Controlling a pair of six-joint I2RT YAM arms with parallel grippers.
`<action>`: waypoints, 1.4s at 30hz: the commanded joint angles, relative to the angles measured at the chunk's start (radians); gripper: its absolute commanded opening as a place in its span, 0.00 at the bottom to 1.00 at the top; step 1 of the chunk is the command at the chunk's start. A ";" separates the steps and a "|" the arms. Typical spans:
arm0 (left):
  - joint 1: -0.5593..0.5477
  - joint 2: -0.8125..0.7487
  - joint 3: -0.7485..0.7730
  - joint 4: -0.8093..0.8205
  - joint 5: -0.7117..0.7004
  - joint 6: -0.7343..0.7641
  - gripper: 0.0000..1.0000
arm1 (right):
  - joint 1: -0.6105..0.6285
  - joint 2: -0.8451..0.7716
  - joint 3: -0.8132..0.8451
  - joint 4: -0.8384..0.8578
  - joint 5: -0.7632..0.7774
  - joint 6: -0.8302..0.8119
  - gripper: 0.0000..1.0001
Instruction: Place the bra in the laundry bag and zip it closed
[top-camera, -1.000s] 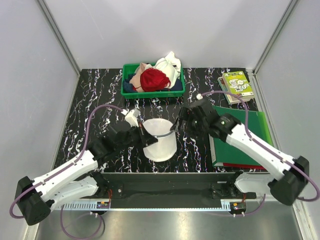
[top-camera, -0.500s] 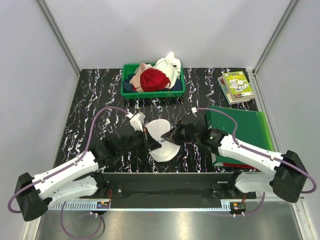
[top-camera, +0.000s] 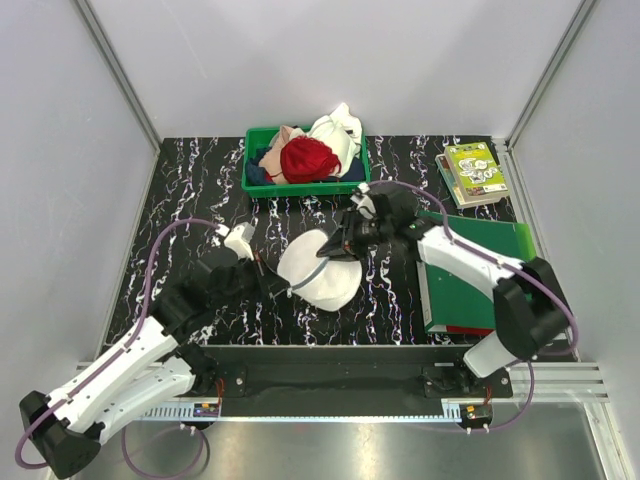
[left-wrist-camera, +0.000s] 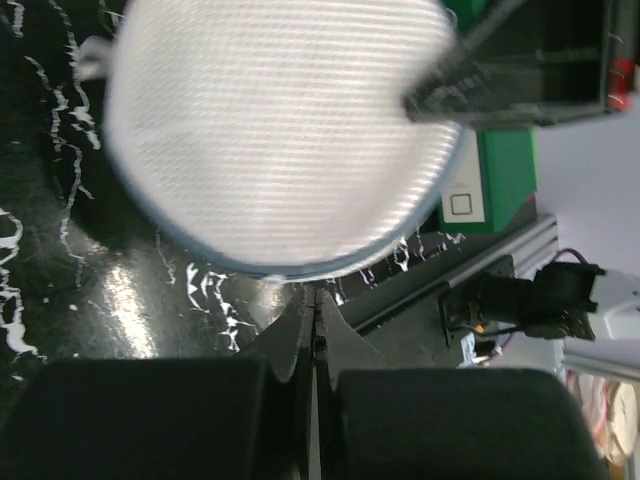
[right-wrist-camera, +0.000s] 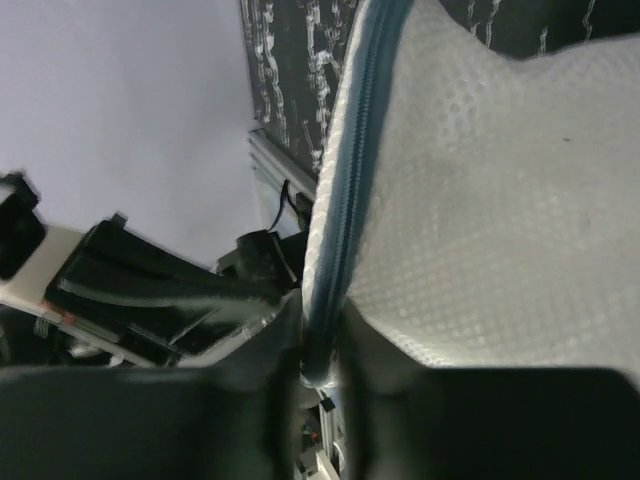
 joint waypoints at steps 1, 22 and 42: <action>0.001 0.001 0.038 0.074 0.104 0.023 0.00 | 0.006 0.058 0.202 -0.239 -0.013 -0.205 0.44; 0.003 -0.215 0.036 -0.004 -0.072 -0.043 0.03 | 0.485 -0.225 0.045 -0.365 0.784 0.195 0.66; -0.025 0.001 -0.090 0.197 0.296 0.040 0.41 | 0.576 -0.507 -0.233 -0.378 1.008 0.442 0.77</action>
